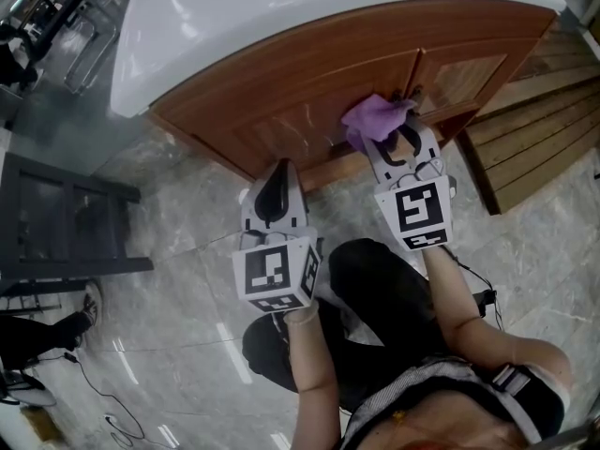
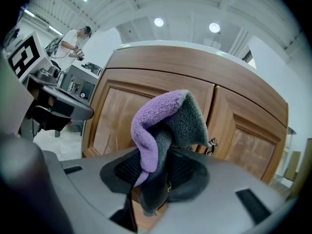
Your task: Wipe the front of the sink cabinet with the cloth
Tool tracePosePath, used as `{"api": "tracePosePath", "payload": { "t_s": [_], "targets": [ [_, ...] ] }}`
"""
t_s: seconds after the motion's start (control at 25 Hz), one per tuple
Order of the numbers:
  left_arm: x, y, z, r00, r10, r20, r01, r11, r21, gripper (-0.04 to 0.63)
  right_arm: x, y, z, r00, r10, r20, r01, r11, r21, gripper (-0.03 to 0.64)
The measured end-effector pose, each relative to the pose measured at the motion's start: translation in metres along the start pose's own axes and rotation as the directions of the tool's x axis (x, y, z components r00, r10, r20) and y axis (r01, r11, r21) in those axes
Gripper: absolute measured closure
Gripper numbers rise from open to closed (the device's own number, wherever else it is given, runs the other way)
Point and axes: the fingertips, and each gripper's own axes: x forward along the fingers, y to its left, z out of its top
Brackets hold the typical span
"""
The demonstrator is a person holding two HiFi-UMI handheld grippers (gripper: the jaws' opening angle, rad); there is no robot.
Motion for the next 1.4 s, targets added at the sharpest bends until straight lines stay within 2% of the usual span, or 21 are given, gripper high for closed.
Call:
{"api": "tracePosePath", "payload": {
  "t_s": [0.72, 1.04, 1.4],
  "targets": [
    [-0.017, 0.021, -0.014, 0.998, 0.047, -0.037, -0.047, 0.999, -0.010, 0.589, -0.003, 0.006, -0.001, 1.000, -0.002, 0.004, 0.002, 1.000, -0.009, 0.433],
    [-0.028, 0.041, -0.018, 0.995, 0.095, -0.042, -0.096, 0.995, -0.028, 0.589, -0.001, 0.066, 0.009, 0.988, 0.150, 0.027, -0.150, 0.989, -0.010, 0.433],
    [-0.040, 0.057, -0.022, 0.989, 0.145, -0.042, -0.147, 0.988, -0.039, 0.589, 0.013, 0.151, 0.017, 0.945, 0.322, 0.054, -0.321, 0.947, -0.028, 0.433]
  ]
}}
